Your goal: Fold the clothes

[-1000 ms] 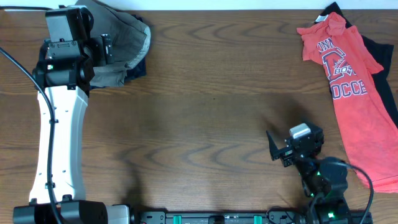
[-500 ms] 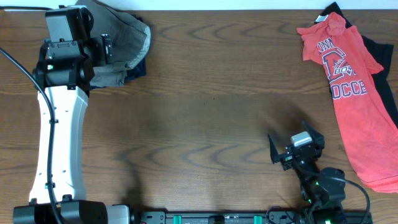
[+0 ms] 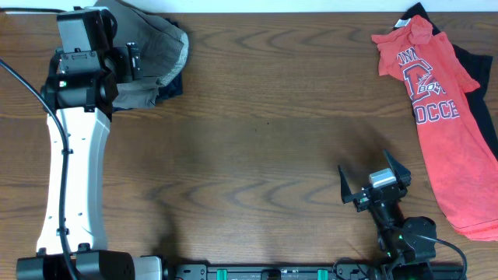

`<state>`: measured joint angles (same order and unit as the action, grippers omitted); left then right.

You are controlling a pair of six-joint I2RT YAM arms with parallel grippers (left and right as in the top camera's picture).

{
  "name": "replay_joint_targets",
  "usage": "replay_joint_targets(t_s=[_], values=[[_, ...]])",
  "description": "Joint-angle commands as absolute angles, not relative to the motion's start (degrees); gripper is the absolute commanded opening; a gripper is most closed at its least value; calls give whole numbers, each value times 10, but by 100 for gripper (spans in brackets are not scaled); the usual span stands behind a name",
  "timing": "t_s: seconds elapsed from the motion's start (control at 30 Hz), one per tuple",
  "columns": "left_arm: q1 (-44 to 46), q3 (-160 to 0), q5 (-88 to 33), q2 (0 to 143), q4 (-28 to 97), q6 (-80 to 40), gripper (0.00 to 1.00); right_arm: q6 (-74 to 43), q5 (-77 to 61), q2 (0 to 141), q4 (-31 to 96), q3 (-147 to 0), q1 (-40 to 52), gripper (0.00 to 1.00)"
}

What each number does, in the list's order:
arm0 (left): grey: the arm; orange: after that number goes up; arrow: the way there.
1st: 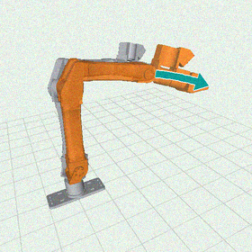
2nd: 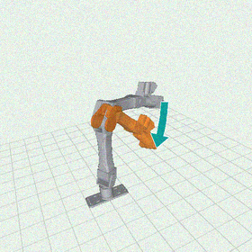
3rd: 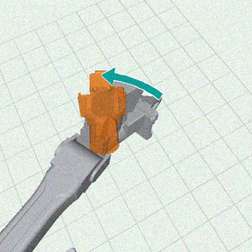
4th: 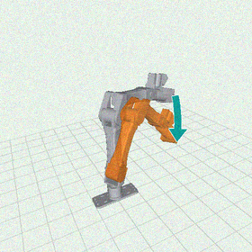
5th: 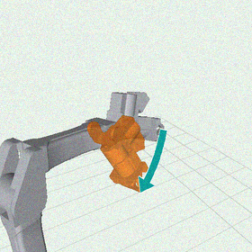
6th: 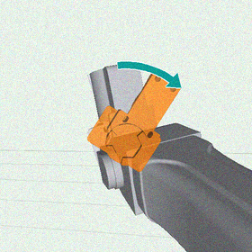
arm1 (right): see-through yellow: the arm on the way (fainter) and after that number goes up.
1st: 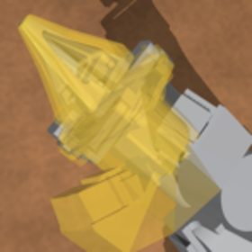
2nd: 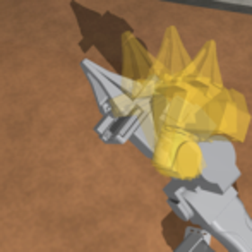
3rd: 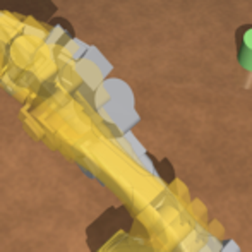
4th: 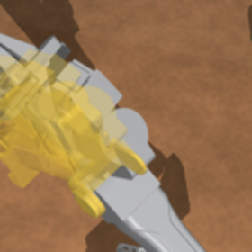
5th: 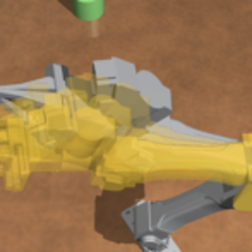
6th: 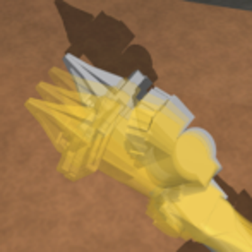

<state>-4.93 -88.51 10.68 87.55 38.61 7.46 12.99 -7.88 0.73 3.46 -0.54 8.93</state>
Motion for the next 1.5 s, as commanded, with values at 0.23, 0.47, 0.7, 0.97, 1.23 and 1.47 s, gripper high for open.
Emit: replay_joint_targets(t_s=[0.23,0.47,0.7,0.97,1.23,1.47], values=[[-51,-884,109,877,386,70,98,125,-75,3,36,-3,86,99],[-51,-884,109,877,386,70,98,125,-75,3,36,-3,86,99],[-51,-884,109,877,386,70,98,125,-75,3,36,-3,86,99],[-51,-884,116,874,386,70,98,125,-75,3,36,-3,86,99],[-49,-882,62,808,448,67,98,125,-75,3,36,-3,86,99],[-49,-798,23,685,432,68,98,125,-75,3,36,-3,86,99]])
